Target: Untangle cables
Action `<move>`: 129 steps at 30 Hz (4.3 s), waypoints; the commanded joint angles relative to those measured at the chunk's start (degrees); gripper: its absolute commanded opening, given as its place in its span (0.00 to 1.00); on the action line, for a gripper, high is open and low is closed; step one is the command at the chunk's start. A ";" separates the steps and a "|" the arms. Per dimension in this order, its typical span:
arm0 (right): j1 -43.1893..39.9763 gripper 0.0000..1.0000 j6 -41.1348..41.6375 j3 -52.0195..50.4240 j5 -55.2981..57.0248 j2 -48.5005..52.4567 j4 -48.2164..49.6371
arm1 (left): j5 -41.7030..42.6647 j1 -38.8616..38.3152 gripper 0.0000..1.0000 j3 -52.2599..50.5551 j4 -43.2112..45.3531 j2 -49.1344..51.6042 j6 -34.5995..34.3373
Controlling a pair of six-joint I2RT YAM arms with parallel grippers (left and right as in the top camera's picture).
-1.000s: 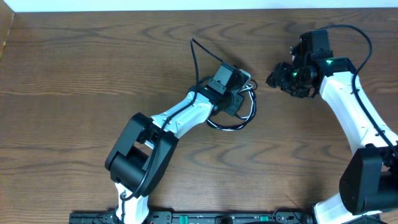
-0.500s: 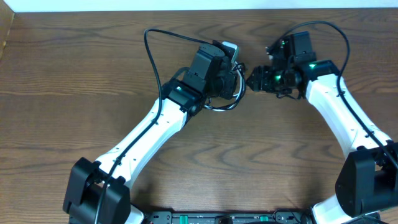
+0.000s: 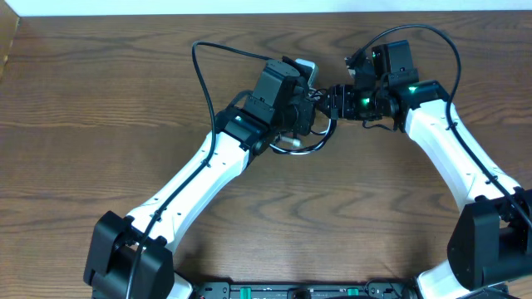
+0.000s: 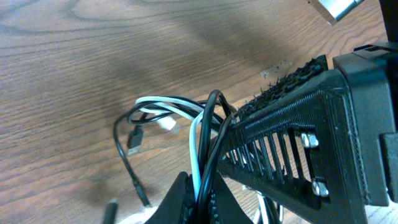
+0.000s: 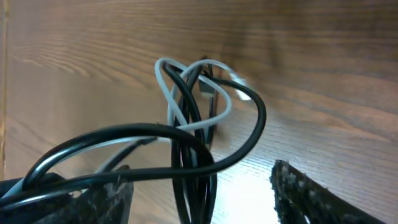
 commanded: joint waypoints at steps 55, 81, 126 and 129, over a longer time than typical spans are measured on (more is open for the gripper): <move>-3.34 0.01 -9.66 -0.52 3.23 -4.02 -9.18 | 28.63 9.29 0.57 0.96 4.52 -8.26 -4.07; -1.11 0.01 -9.64 -0.52 3.23 -5.60 -11.85 | 1.16 1.31 0.57 0.94 6.56 6.43 1.29; -9.49 0.01 10.75 -1.77 39.21 -0.07 -19.54 | -13.44 13.27 0.07 0.59 -13.49 -11.45 1.07; -10.56 0.01 10.23 -1.88 36.68 2.03 -19.17 | -12.87 14.14 0.07 0.59 -14.80 -11.98 1.07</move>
